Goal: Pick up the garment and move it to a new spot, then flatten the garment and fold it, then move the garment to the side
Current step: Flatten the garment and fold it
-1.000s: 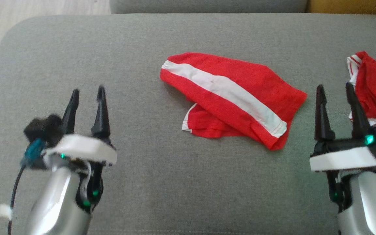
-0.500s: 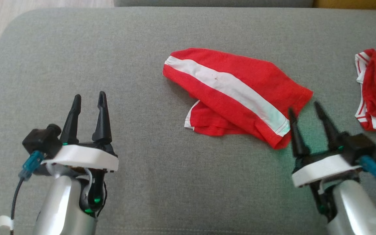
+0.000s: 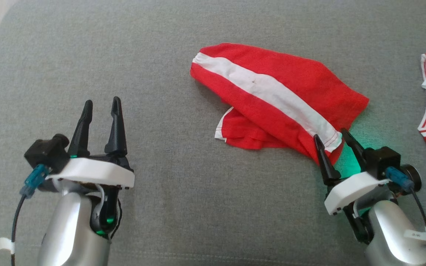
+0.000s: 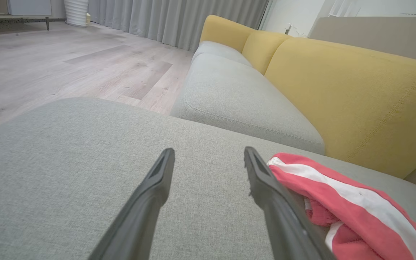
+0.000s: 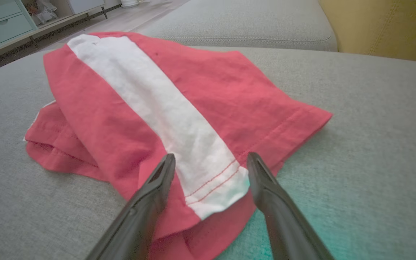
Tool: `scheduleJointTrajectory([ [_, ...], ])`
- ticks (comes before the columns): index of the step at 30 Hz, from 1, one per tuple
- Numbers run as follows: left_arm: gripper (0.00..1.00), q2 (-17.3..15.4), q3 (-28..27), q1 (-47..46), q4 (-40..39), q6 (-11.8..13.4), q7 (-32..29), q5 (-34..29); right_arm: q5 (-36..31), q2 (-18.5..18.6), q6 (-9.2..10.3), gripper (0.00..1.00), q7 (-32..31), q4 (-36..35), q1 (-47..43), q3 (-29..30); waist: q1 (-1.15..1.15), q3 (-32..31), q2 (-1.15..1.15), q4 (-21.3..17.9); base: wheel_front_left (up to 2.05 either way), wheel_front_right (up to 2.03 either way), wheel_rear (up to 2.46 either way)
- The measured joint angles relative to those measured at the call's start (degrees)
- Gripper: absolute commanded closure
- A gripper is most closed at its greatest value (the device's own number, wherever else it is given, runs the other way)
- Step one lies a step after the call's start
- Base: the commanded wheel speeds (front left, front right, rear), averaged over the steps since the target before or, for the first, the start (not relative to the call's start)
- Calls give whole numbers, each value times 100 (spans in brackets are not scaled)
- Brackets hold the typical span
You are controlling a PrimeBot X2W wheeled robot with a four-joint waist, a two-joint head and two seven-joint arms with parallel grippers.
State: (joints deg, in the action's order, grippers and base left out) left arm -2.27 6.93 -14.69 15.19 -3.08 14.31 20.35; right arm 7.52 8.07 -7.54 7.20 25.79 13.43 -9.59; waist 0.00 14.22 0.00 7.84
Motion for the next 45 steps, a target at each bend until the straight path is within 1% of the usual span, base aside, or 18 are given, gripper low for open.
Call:
scheduleJointTrajectory([
  [7,0,7,25,-5,-1,13,0,59,3,0,0,0,18,356,160,-36,0,97,0,57,0,0,0],
  [8,0,7,27,-9,-1,13,0,59,4,0,0,27,23,394,190,-36,0,107,0,60,0,0,0],
  [9,0,7,29,-14,-2,14,0,59,5,0,0,72,44,432,225,-40,0,115,0,61,0,0,0],
  [10,0,7,29,-21,-2,15,0,59,13,1,0,100,55,461,263,-44,0,121,0,59,0,0,0],
  [14,0,9,11,-32,-2,38,0,59,60,1,0,100,123,542,318,-92,0,99,0,22,0,0,0],
  [20,0,13,-38,-34,32,22,0,43,59,42,0,100,275,513,318,-115,0,-9,0,-132,0,0,0],
  [27,0,14,-56,-96,190,-109,0,-109,-177,271,0,100,448,-67,120,-82,0,-195,0,-423,0,0,0],
  [30,0,12,4,-210,354,-255,0,-102,-297,387,0,100,433,-292,-126,-47,0,-260,0,-572,0,0,0],
  [34,0,-24,428,-380,749,-388,-11,-71,-303,468,0,100,325,-425,-389,70,0,-287,0,-763,0,0,0],
  [38,0,-79,915,-682,980,-404,-209,241,-334,530,0,100,287,-511,-445,120,0,-240,0,-888,0,0,0],
  [43,0,-494,1968,-1145,1085,-407,-789,828,-350,480,0,100,286,-542,-442,56,0,-150,0,-1013,0,0,0],
  [45,0,-694,2269,-1227,1079,-408,-916,1065,-350,447,0,100,287,-536,-426,32,0,-114,0,-1052,0,0,0],
])
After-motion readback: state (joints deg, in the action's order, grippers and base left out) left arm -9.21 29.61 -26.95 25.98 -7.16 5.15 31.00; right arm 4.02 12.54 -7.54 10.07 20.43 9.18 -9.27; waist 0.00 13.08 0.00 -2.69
